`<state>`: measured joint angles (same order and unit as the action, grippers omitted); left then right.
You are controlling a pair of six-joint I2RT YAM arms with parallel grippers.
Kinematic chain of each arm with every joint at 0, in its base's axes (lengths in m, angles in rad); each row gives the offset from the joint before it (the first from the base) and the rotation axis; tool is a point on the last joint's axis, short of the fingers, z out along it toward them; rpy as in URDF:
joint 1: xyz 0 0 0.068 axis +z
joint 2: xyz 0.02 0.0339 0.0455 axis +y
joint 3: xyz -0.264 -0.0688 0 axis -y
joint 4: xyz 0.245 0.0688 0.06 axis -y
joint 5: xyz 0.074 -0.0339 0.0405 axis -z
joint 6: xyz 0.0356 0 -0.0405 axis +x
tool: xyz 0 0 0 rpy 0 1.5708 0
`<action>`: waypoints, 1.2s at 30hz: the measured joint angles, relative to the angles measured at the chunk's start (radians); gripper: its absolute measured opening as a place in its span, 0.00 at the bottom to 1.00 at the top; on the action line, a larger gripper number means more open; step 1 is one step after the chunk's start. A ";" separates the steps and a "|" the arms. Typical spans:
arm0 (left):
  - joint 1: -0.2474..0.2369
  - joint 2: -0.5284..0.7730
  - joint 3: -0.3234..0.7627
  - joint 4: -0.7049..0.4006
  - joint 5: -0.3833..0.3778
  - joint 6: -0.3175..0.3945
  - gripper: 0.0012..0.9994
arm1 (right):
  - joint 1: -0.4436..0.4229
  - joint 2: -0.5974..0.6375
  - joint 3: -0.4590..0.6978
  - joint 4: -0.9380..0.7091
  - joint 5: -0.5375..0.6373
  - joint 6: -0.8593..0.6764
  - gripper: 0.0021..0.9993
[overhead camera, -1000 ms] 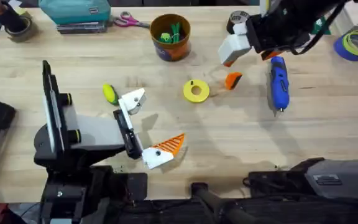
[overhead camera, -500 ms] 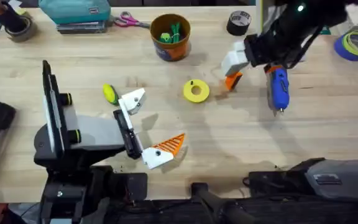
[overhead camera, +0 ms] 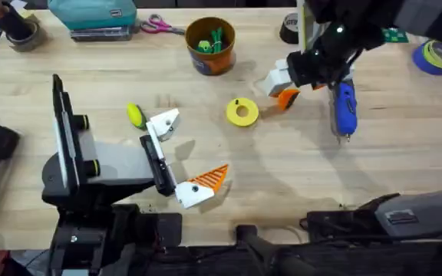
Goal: Pick up the gripper from the table and insert it into the empty holder that is missing its gripper. Then pick up a screw, insert it into the mounting hole, and use the screwdriver to tighten it. Finally, clean up the table by picking up the vegetable and placing it into the bucket.
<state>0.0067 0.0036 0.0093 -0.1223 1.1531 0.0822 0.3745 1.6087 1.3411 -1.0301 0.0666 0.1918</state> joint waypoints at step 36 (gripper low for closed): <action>0.000 0.000 0.000 0.000 0.003 0.000 0.99 | -0.043 0.128 -0.029 0.092 -0.035 -0.001 0.35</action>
<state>0.0067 0.0036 0.0093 -0.1226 1.1557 0.0822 0.3313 1.7367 1.3117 -0.9382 0.0315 0.1906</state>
